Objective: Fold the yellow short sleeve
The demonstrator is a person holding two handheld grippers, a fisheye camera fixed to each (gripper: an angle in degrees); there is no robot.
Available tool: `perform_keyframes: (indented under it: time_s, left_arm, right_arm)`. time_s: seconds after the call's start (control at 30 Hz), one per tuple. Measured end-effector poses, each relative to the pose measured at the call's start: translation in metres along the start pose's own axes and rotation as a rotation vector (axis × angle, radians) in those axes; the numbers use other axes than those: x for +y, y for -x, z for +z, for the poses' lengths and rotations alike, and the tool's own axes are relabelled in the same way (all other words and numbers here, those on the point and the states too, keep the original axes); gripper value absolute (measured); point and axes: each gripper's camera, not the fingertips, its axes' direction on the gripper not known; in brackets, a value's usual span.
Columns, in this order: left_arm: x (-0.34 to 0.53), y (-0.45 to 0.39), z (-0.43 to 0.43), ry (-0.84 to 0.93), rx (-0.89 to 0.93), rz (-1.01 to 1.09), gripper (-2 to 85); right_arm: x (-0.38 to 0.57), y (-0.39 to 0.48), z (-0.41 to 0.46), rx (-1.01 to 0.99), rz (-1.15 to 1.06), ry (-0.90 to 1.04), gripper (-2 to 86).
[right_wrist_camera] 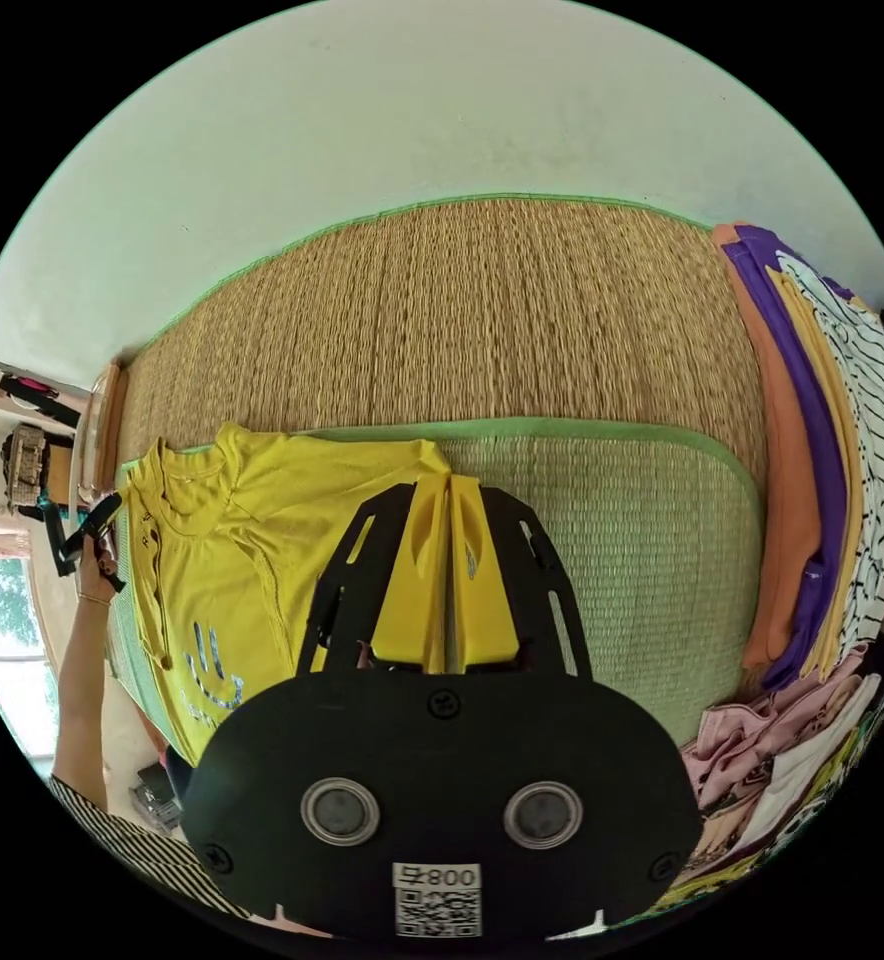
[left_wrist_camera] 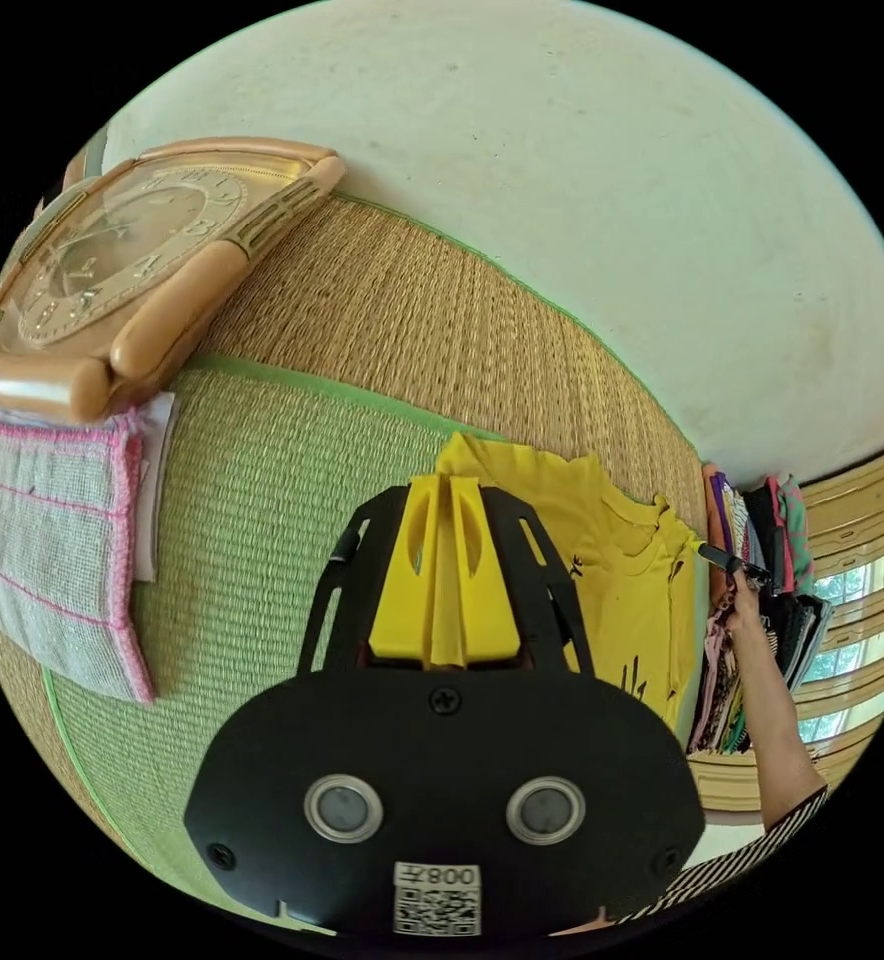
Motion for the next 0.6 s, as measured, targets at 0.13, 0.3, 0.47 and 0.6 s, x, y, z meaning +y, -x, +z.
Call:
perform_keyframes:
  time_s: [0.13,0.3,0.47,0.6]
  left_arm:
    - [0.043,0.023,-0.015,-0.041,0.113,0.002,6.8]
    - [0.122,0.036,-0.035,0.039,0.182,0.088,7.4]
    - [0.231,0.057,-0.056,0.135,0.174,0.074,7.2]
    - [0.319,0.078,-0.078,0.188,0.171,-0.012,7.0]
  right_arm:
    - [0.022,-0.020,-0.025,-0.027,0.009,-0.028,4.4]
    - [0.105,-0.051,-0.075,-0.137,-0.051,-0.047,5.7]
    - [0.241,-0.070,-0.108,-0.213,-0.089,-0.021,6.0]
    - [0.365,-0.097,-0.125,-0.267,-0.003,0.003,6.7]
